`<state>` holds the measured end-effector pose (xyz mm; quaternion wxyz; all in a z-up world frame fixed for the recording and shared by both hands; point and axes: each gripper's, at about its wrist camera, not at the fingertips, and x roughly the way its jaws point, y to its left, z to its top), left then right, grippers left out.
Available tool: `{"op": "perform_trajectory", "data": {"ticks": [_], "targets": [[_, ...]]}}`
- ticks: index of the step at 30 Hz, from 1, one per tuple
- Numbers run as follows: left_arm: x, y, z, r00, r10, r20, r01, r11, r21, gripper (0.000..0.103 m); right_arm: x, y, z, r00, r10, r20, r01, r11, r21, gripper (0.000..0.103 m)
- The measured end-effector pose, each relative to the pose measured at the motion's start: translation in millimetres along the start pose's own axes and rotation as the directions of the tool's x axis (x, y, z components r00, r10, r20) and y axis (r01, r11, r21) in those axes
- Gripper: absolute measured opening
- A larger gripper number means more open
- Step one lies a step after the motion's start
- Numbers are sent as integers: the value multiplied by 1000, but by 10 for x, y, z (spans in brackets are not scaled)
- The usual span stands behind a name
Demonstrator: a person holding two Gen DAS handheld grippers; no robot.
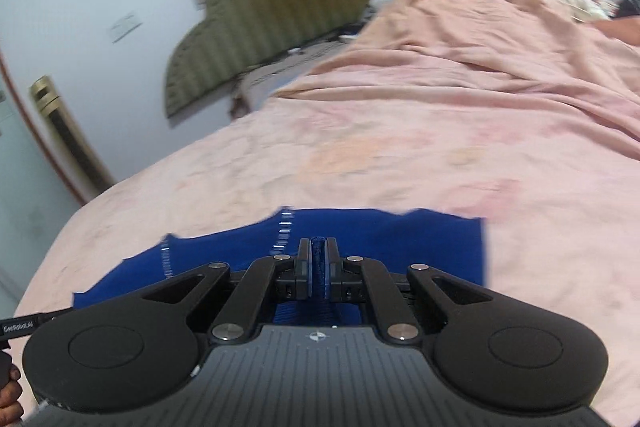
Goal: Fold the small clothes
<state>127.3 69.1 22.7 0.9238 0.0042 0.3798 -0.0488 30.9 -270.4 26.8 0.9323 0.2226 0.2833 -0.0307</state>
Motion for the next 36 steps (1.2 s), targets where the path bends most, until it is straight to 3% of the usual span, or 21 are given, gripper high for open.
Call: {"op": "perform_trajectory", "data": {"ticks": [6,9,13,16,20,24,30,36], "targets": [[94,-261,-30,999,35,-20,-32,994,102,83,73,-346,-32,998,-51,-33,53,998,39,9],[119,-305,-80,998,57,-36,-51,990,128,83,182,-406,-67,995,-71,-67,74,996,40,16],[122,-315,-165,997,55,-62,-46,990,135,83,-1,-346,-121,990,-142,14,142,989,35,24],[124,-355,-227,996,58,-70,-47,988,145,83,-87,-165,-178,994,-106,33,107,994,-29,28],[101,-391,-275,996,52,-78,-40,989,143,83,24,28,-299,998,-25,-51,20,994,-105,42],[78,-410,-315,995,54,-79,-42,988,150,83,156,-32,-348,985,-148,-83,140,985,-104,44],[71,-427,-343,995,60,-85,-47,987,151,83,-53,73,-384,995,-95,-43,89,989,-118,56],[32,-421,-384,994,62,-88,-48,986,158,83,-14,43,-489,986,-143,-82,132,983,-126,57]]}}
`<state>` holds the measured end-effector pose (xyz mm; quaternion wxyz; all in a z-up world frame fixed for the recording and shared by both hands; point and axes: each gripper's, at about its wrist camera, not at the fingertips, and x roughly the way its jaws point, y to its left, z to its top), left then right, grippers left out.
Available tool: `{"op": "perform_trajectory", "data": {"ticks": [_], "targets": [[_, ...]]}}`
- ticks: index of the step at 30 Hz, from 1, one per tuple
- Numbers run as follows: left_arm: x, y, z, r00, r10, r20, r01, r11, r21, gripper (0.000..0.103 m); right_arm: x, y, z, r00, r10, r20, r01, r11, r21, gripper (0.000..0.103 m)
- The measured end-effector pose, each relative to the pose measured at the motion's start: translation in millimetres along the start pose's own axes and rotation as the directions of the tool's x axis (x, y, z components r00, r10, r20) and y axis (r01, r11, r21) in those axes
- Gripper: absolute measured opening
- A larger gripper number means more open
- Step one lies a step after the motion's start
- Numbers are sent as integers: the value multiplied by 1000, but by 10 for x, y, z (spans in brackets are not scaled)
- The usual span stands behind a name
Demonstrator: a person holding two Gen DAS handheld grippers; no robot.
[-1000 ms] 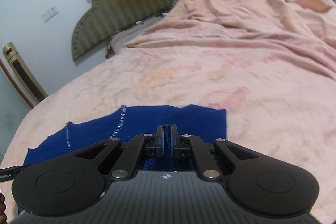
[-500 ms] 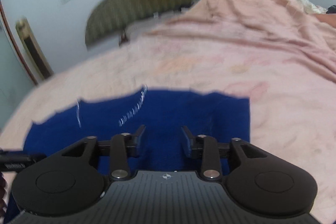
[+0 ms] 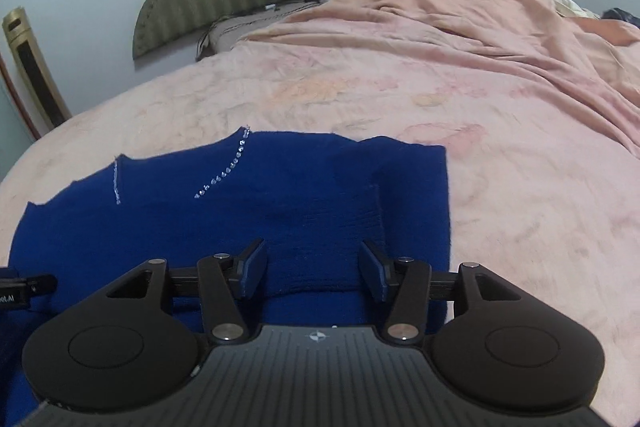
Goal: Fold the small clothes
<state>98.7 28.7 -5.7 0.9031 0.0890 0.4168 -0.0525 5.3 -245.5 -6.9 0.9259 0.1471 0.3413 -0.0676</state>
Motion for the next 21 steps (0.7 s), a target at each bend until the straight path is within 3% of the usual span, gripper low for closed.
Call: {"op": "perform_trajectory", "data": {"ticks": [6,21], "targets": [[-31,3,-52,1000,-4,-2,4,1000,-6,83,-220,110,-65,999,22,31,-21,999,-32,60],[-239,-28,-365,999,-38,-26,38,999,-4,83,-573,435,-406,993,118,-9,-119,987,-111,69]]}}
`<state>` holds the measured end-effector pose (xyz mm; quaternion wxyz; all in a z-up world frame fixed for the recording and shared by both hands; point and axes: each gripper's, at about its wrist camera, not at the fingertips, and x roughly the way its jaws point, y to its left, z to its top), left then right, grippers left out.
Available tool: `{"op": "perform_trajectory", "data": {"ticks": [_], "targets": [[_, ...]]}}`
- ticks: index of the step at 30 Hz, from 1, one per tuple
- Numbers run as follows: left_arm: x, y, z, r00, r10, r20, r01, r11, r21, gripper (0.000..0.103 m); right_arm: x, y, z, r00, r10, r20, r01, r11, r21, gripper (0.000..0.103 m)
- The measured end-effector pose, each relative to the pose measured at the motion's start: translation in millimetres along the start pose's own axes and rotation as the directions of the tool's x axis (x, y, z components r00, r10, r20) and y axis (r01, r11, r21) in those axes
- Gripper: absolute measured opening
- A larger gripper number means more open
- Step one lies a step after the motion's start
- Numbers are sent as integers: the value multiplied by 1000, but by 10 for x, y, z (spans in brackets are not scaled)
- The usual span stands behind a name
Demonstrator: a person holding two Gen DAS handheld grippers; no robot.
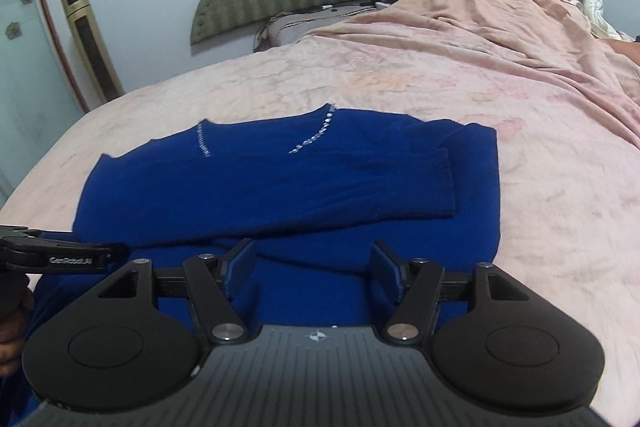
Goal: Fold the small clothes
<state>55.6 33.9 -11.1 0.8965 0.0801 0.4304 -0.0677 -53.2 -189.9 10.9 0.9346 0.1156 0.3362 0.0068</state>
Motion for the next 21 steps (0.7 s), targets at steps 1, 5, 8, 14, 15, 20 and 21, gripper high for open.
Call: {"op": "perform_trajectory", "data": {"ticks": [1,5,8,14,15,20,21], "targets": [[-24,-3,-44,1000,-4,-1,4,1000,2,83,-32,17,-25,1000,4,1,-4,1000,-4,70],[-137,-6,-227,1000,1,10,-1,1000,17,83,-138,76,-130,1000,16,-3,-16,1000,-21,73],[-217,21,-314,1000,6,16,-6,1000,21,83,-195,92,-210,1000,24,-13,-25,999,-32,74],[-321,68,-410,1000,6,14,-7,1000,10,83,-283,102,-351,998,51,-26,-51,998,-26,75],[-330,66,-415,1000,8,14,-8,1000,10,83,-294,110,-368,998,53,-26,-54,998,-28,75],[-351,69,-431,1000,8,14,-8,1000,9,83,-349,154,-421,997,70,-27,-71,997,-40,80],[-350,69,-430,1000,8,14,-8,1000,10,83,-359,166,-432,997,72,-27,-73,996,-43,81]]}}
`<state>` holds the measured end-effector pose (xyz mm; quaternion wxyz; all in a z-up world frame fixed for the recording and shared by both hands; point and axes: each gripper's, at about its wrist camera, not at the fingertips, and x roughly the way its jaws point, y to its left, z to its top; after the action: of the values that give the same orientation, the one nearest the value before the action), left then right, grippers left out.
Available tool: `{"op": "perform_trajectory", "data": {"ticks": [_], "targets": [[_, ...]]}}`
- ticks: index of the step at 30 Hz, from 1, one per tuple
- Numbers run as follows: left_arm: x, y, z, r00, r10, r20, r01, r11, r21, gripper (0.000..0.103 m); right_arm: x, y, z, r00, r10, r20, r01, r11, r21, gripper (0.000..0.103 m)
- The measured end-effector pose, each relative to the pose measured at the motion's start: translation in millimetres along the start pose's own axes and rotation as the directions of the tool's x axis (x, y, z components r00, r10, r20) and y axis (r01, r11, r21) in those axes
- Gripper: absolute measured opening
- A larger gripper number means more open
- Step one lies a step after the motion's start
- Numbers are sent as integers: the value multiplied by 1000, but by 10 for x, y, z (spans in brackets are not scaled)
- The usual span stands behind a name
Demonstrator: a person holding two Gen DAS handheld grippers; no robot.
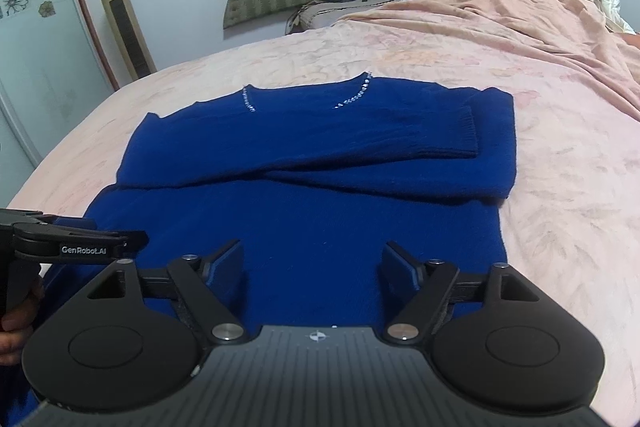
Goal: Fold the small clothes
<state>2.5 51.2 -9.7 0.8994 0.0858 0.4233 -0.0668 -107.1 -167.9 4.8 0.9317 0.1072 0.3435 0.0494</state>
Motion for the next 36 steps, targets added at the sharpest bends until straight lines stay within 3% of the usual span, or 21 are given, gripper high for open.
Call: {"op": "perform_trajectory", "data": {"ticks": [22,36], "targets": [[-205,110,-303,999,10,38,-11,1000,28,83,-274,38,-183,1000,23,10,-23,1000,-10,86],[-304,192,-396,999,29,42,-30,999,18,83,-495,14,-359,999,-18,31,18,1000,2,86]]}}
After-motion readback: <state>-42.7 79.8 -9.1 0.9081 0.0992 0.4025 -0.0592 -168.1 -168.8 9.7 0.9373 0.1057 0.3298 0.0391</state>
